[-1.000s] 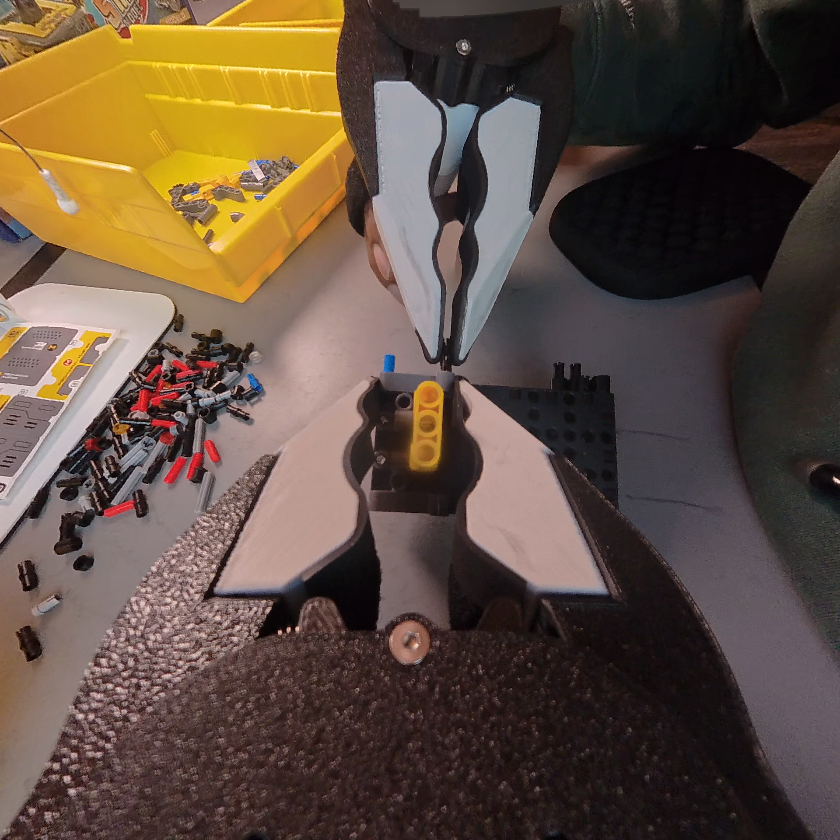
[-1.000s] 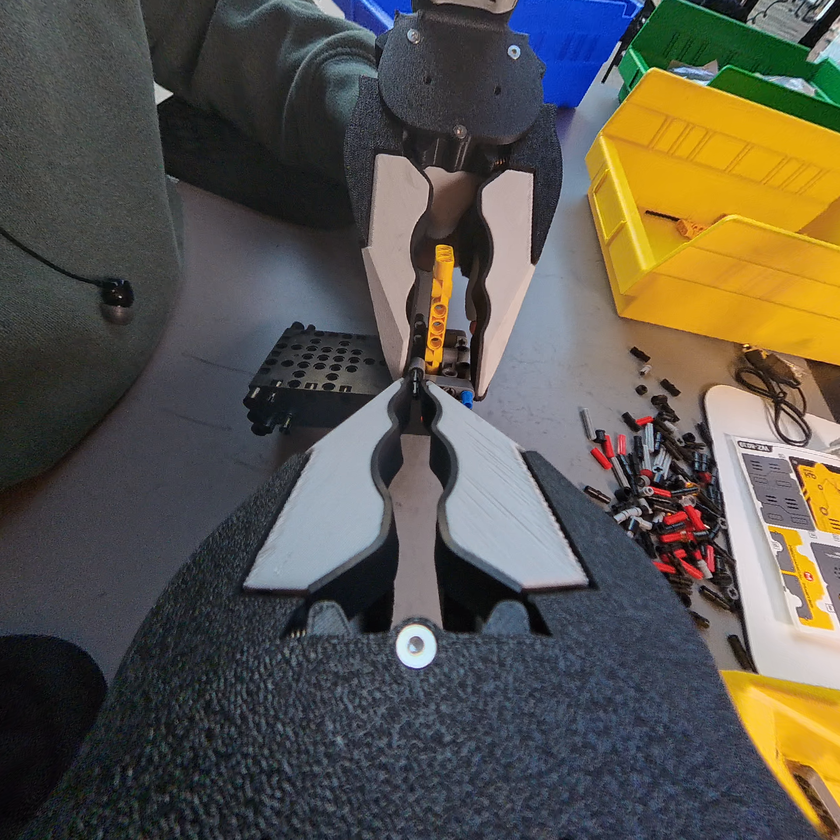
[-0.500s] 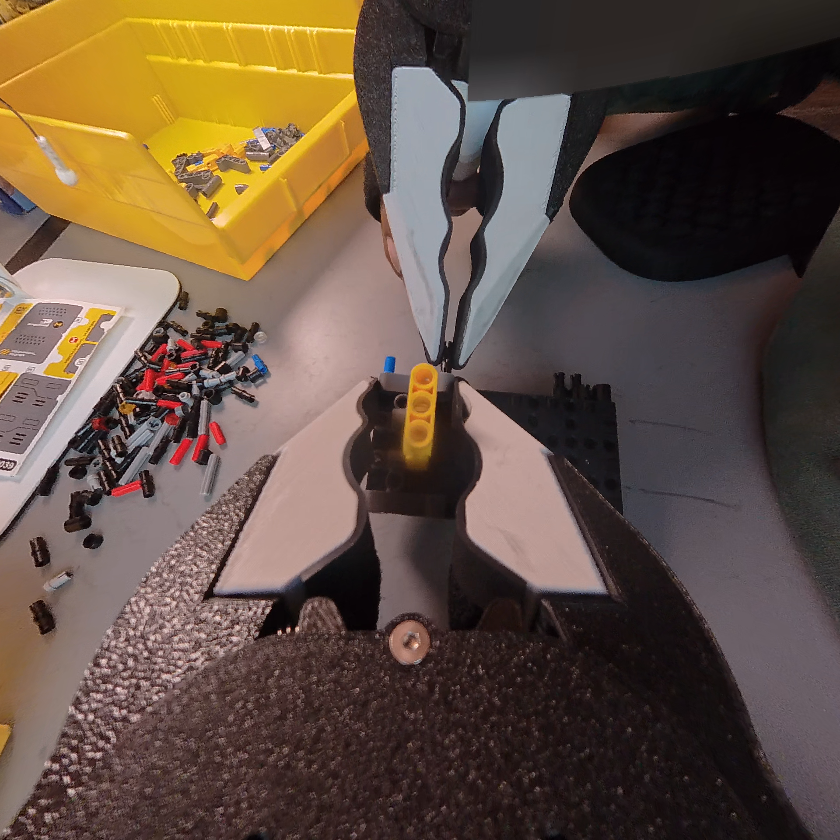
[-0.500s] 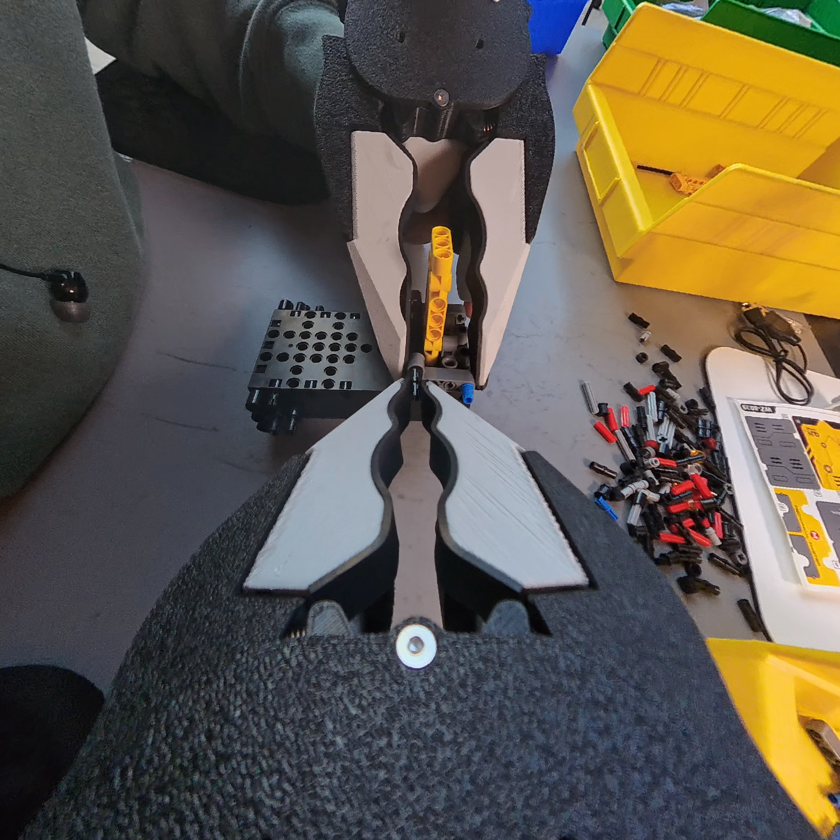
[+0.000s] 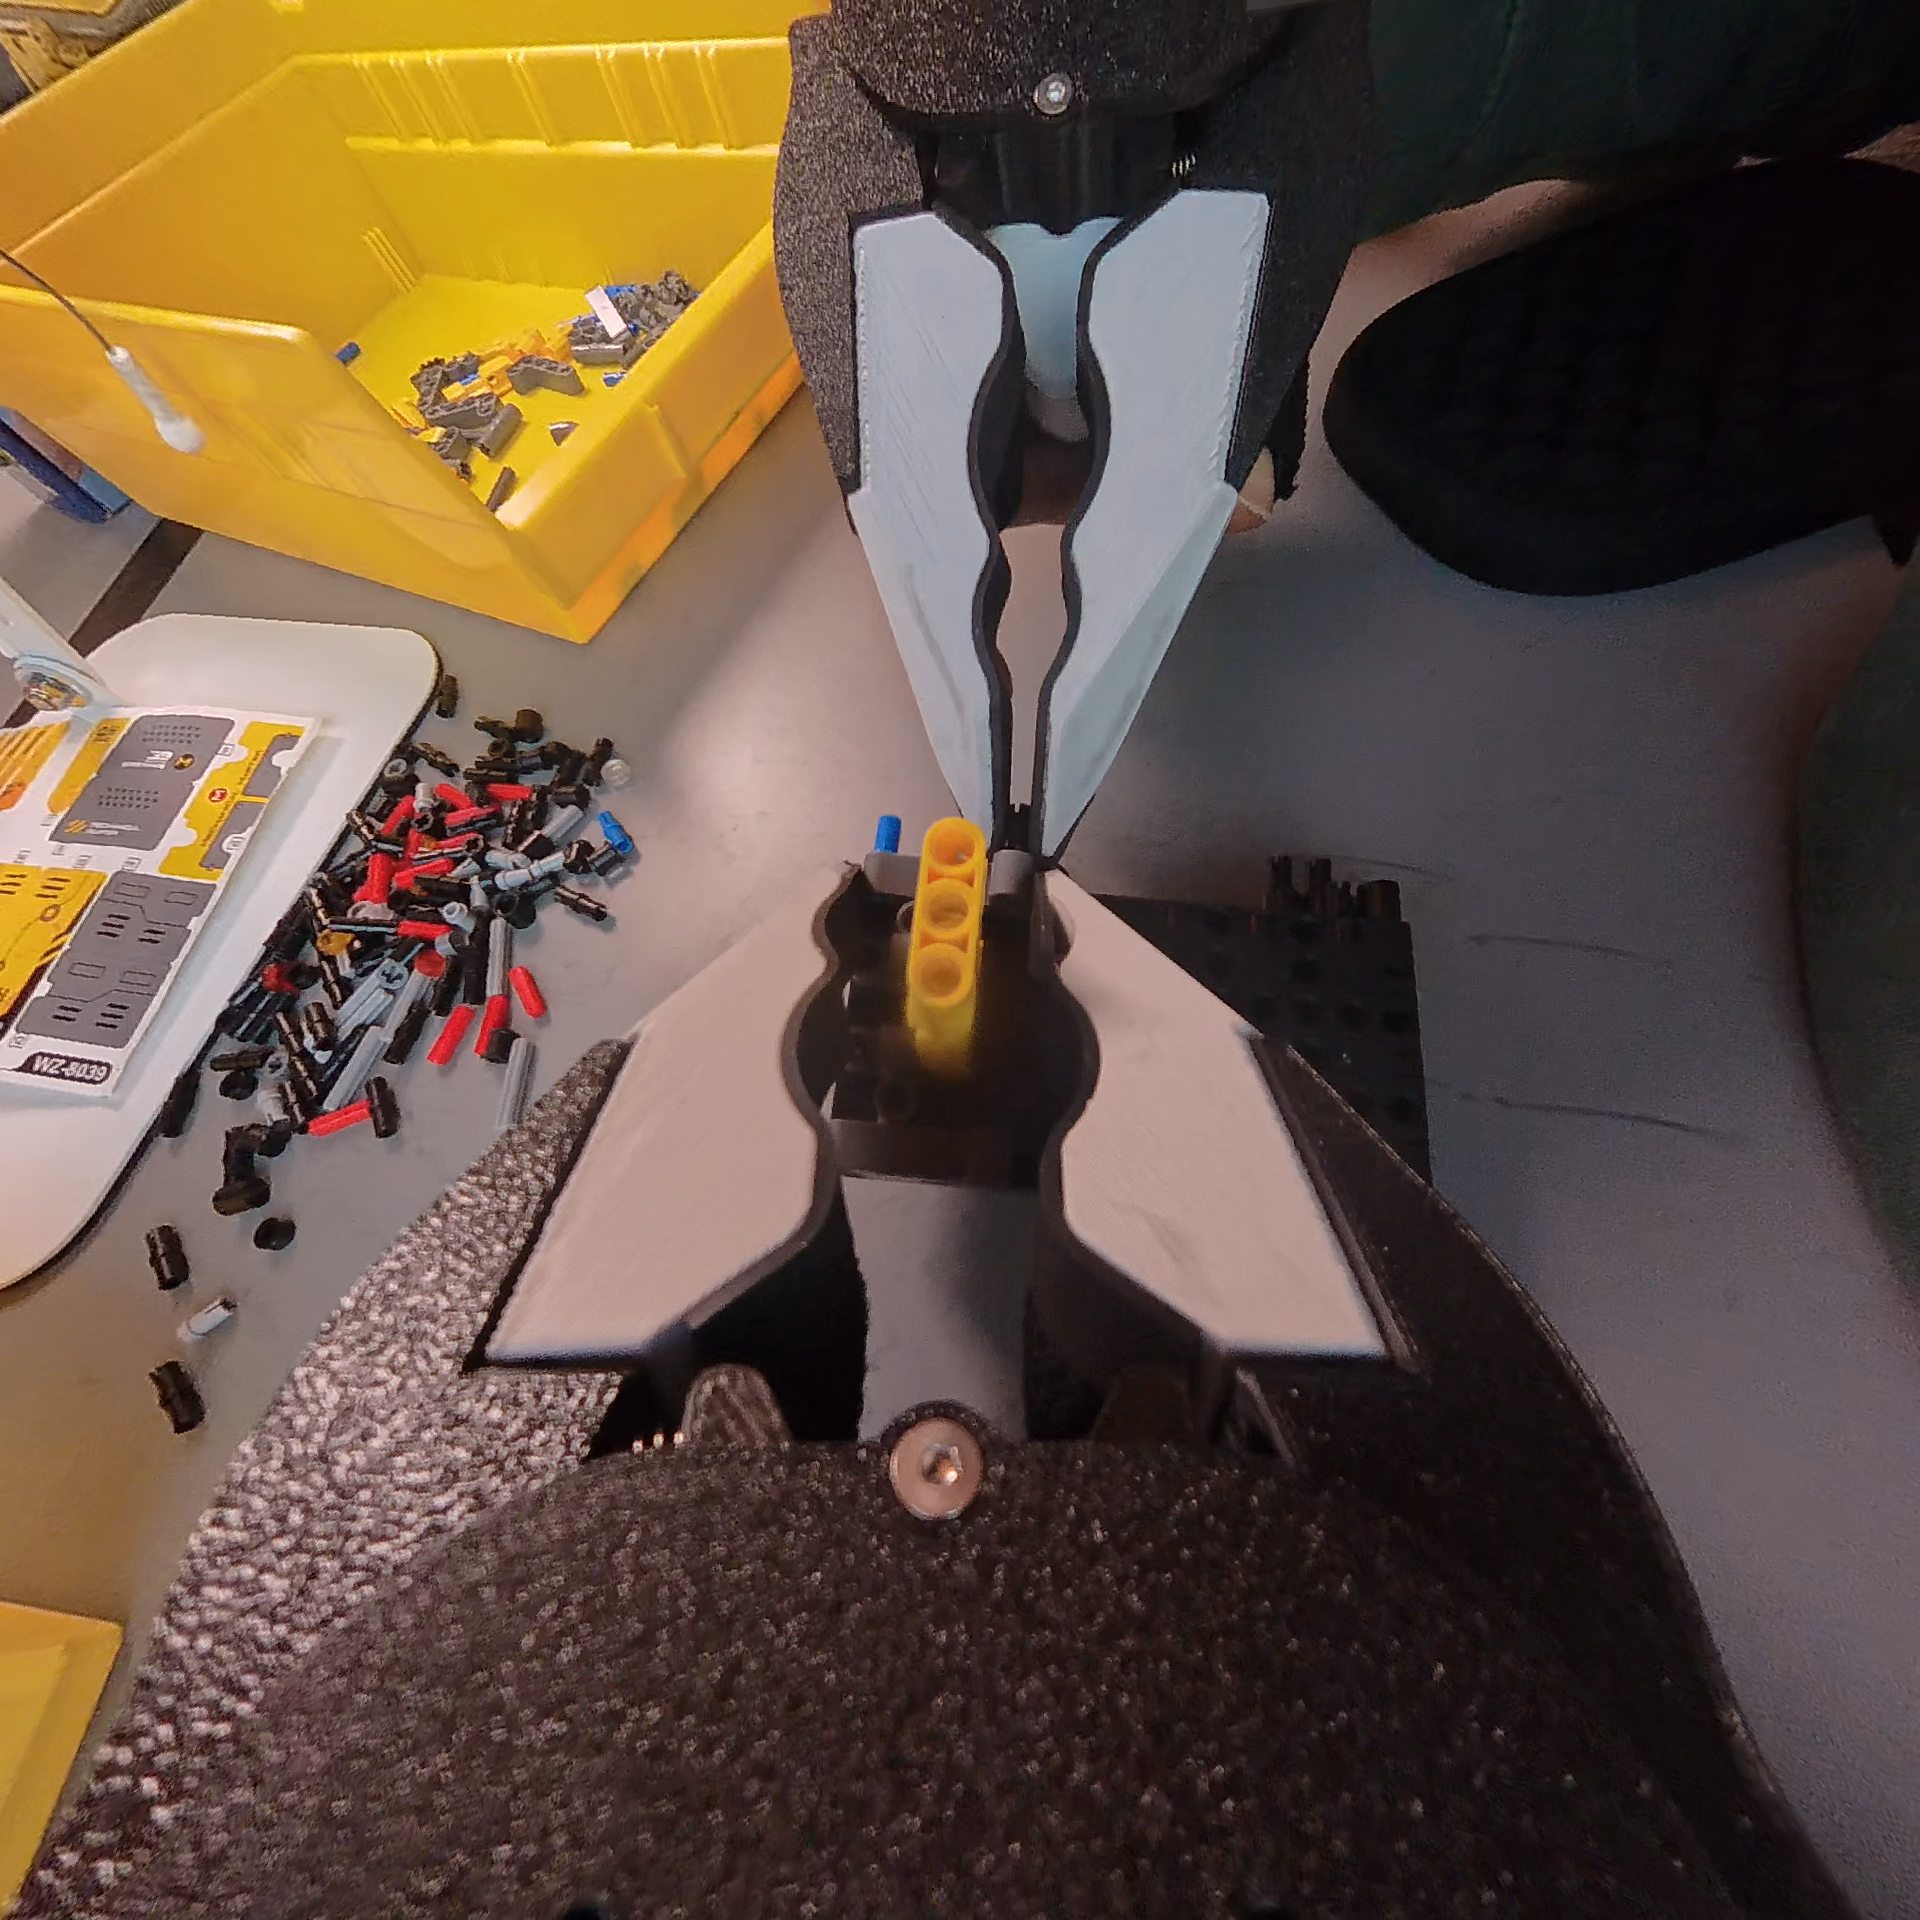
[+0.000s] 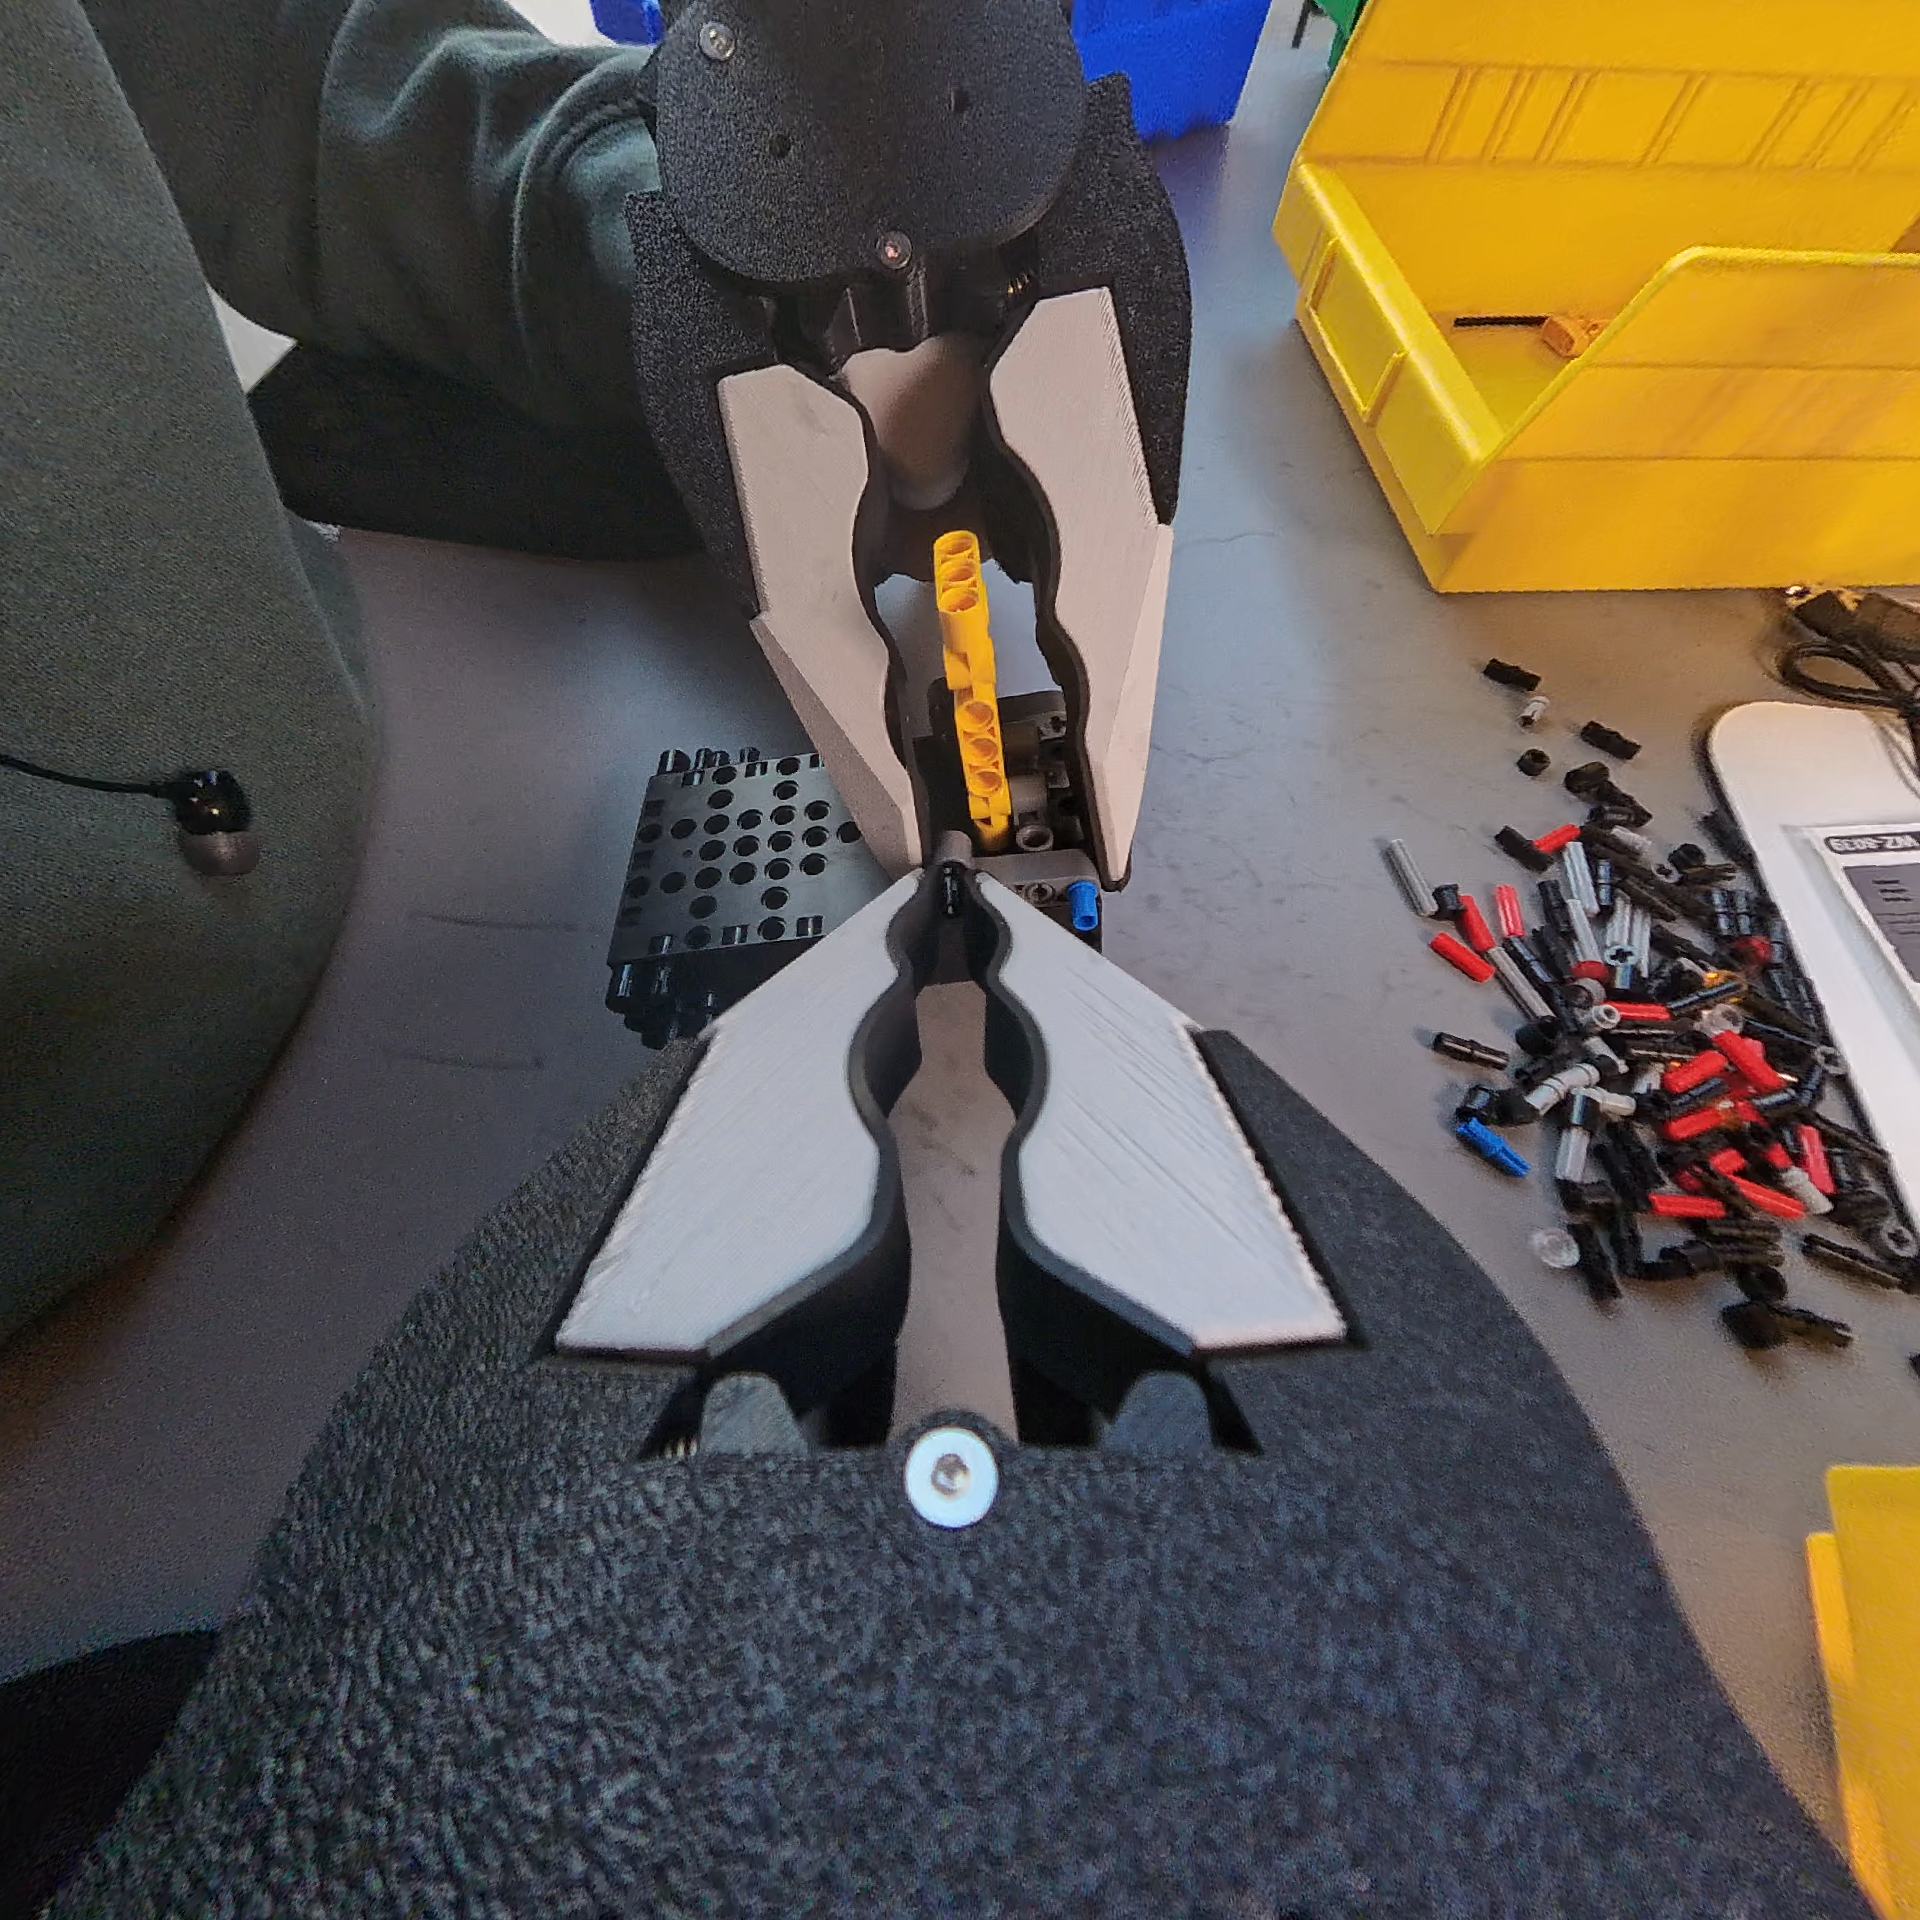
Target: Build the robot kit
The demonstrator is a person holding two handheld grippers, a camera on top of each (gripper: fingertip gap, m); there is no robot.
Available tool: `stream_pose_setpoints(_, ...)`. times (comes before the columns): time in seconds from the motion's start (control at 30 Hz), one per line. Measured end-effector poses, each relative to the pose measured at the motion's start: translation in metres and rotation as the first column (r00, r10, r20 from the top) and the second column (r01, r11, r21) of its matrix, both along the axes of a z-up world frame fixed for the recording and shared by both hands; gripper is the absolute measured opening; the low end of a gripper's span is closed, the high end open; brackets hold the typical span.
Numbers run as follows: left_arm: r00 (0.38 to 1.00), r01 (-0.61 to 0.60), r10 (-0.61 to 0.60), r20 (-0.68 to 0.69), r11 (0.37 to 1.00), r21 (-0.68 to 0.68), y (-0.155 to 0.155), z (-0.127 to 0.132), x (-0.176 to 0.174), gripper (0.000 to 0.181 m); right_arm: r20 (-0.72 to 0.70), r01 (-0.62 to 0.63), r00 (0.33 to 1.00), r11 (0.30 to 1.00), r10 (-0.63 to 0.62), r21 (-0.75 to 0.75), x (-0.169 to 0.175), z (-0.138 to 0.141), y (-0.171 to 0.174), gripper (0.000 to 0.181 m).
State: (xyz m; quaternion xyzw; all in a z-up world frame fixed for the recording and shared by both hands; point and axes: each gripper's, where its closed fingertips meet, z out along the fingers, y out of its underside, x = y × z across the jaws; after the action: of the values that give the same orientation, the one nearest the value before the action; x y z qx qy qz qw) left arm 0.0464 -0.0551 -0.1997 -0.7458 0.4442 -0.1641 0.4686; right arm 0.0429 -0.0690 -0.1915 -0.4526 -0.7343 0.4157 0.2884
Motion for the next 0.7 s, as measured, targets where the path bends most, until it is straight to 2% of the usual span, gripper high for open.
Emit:
stream_pose_setpoints(0.07,1.0,-0.004,0.004,0.0,1.0,-0.005,0.001,0.0,-0.001,0.03,-0.009,0.014,1.0,0.999,-0.015,-0.03,-0.001,0.001,0.002,0.004)
stream_pose_setpoints(0.27,0.999,-0.014,0.012,-0.032,0.998,-0.062,0.004,-0.011,-0.003,0.031,-0.013,0.009,1.0,1.0,-0.009,-0.003,0.005,-0.002,0.008,0.009)
stream_pose_setpoints(0.43,0.999,-0.016,0.012,-0.047,0.995,-0.098,0.004,-0.02,-0.003,0.032,0.032,0.009,0.999,0.999,-0.01,0.051,0.007,-0.015,0.008,0.008)
stream_pose_setpoints(0.57,1.0,-0.005,0.005,0.001,0.993,-0.12,0.001,-0.015,-0.004,0.045,0.039,0.021,0.999,0.999,-0.023,0.045,0.006,-0.016,0.009,0.006)
stream_pose_setpoints(0.7,1.0,0.005,-0.005,-0.004,0.985,-0.172,-0.001,-0.02,-0.009,0.046,0.052,0.02,0.998,0.998,-0.023,0.061,0.005,-0.019,0.009,0.006)
